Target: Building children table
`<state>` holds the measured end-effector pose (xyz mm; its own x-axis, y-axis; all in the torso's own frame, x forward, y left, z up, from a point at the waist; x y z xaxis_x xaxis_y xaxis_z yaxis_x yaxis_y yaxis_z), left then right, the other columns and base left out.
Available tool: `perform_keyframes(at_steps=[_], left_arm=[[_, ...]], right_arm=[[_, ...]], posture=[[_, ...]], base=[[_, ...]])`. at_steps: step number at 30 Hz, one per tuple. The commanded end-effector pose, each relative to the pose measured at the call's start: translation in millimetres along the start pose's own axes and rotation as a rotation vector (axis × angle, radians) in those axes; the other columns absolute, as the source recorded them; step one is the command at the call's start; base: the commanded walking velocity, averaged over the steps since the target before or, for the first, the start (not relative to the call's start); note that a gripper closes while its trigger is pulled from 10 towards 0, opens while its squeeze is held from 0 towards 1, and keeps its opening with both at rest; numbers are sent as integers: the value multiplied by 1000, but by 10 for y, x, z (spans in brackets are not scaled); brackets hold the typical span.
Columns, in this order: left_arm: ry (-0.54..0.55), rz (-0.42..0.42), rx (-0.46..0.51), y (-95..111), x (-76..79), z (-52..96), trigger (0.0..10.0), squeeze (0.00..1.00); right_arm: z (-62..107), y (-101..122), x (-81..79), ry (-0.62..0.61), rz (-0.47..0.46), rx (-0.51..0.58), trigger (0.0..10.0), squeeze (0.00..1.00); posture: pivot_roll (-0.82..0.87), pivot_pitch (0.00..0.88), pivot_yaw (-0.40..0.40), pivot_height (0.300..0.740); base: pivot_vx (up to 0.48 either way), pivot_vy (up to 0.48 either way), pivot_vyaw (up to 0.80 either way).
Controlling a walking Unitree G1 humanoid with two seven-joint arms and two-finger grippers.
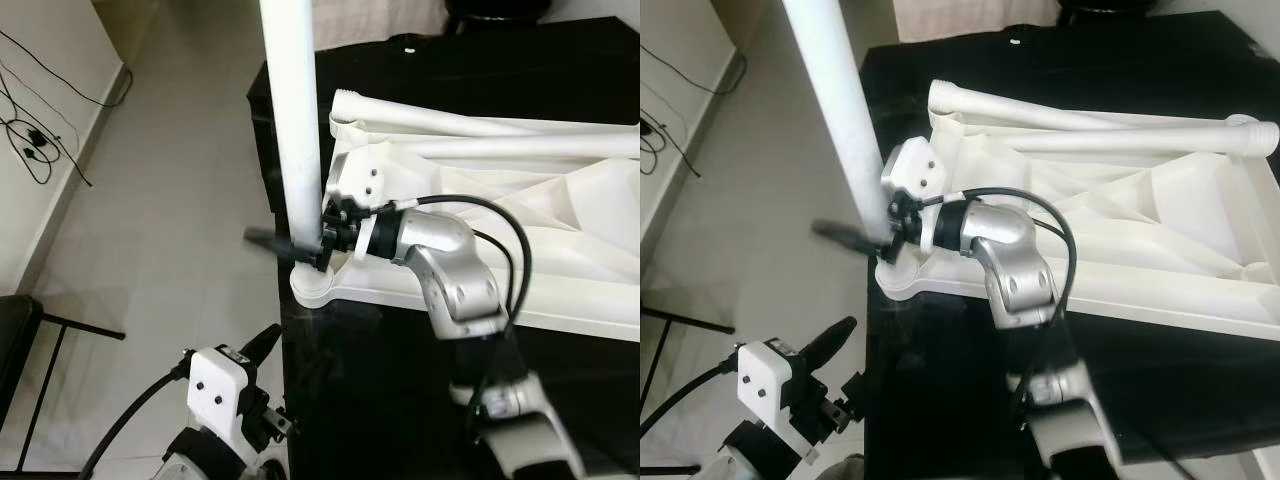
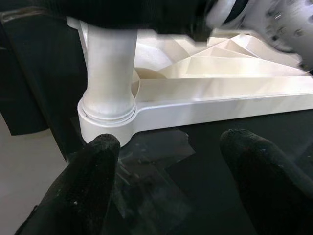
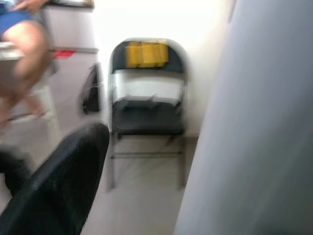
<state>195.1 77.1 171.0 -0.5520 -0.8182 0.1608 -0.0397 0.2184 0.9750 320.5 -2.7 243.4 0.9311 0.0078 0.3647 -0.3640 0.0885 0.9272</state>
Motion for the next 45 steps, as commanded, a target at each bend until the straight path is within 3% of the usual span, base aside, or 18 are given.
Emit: perform_keyframes(at_steps=[1,8,9,11,12,20,29,30,31,32,33,34,35,36,38,40,42,45], left_arm=[[8,3,-13,-34,-3,23,10000,0],[10,7,-11,-25,39,27,10000,0],[10,8,-10,-24,44,27,10000,0],[10,9,-9,-24,48,27,10000,0],[10,10,-8,-23,53,27,10000,0],[9,13,-8,-25,66,35,10000,0],[5,17,-17,-39,60,47,10000,0],[5,17,-18,-41,58,52,10000,0],[6,17,-19,-40,53,58,10000,0],[8,16,-19,-39,49,61,10000,0],[8,16,-19,-39,49,61,10000,0],[8,16,-18,-33,40,65,10000,0],[8,16,-18,-33,40,65,10000,0],[6,16,-18,-30,38,63,10000,0],[6,16,-18,-30,38,63,10000,0],[1,14,-23,-39,15,59,10000,0],[-3,13,-28,-55,-8,52,10000,0],[-3,11,-29,-58,-20,47,10000,0]], right_arm=[[-80,8,-74,67,9,6,10000,0],[-254,60,45,159,-56,58,10000,0],[-252,62,41,180,-64,66,5216,0],[-249,63,38,194,-69,71,5216,0],[-245,67,33,206,-78,77,0,0],[-211,58,57,225,-89,100,0,0],[-123,-53,223,51,-66,80,0,0],[-98,-130,303,-74,-95,49,0,0],[-69,-238,398,-278,-130,18,0,0],[60,-391,564,-622,-148,-44,0,0],[60,-391,564,-622,-148,-44,0,0],[157,-576,389,-820,-190,-111,0,0],[157,-576,389,-820,-190,-111,0,0],[212,-630,207,-923,-175,-164,0,0],[212,-630,207,-923,-175,-164,0,0],[91,-615,-35,-944,-192,-165,0,0],[-48,-612,-28,-915,-201,-144,0,0],[-82,-623,15,-897,-204,-142,0,0]], posture=[[36,222,24,740],[48,228,16,740],[47,231,13,740],[46,233,12,740],[45,234,11,740],[43,234,13,740],[40,225,24,740],[37,225,14,740],[31,226,12,740],[31,226,12,740],[31,226,12,740],[21,234,18,740],[21,234,18,740],[26,233,22,740],[26,233,22,740],[24,215,46,740],[30,207,42,740],[34,206,39,740]], base=[[0,0,0],[0,0,0],[0,0,0],[0,0,0],[0,0,0],[0,0,0],[0,0,0],[0,0,0],[0,0,0],[0,0,0],[0,0,0],[0,0,0],[0,0,0],[0,0,0],[0,0,0],[0,0,0],[0,0,0],[0,0,0]])
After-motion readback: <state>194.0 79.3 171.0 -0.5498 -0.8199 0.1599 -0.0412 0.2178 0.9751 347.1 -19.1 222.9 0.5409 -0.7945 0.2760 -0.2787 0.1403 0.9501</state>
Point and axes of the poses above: a point about 5 cm out from each wrist's last joint towards the gripper, its own z axis pointing back from the gripper into the wrist, its own y axis along the axis of the wrist's last joint, x = y × z, the point moved 5 cm from there along -z, pointing out of the wrist towards the gripper, and after that the axes turned 2 degrees about z, right-handed, at the moved point
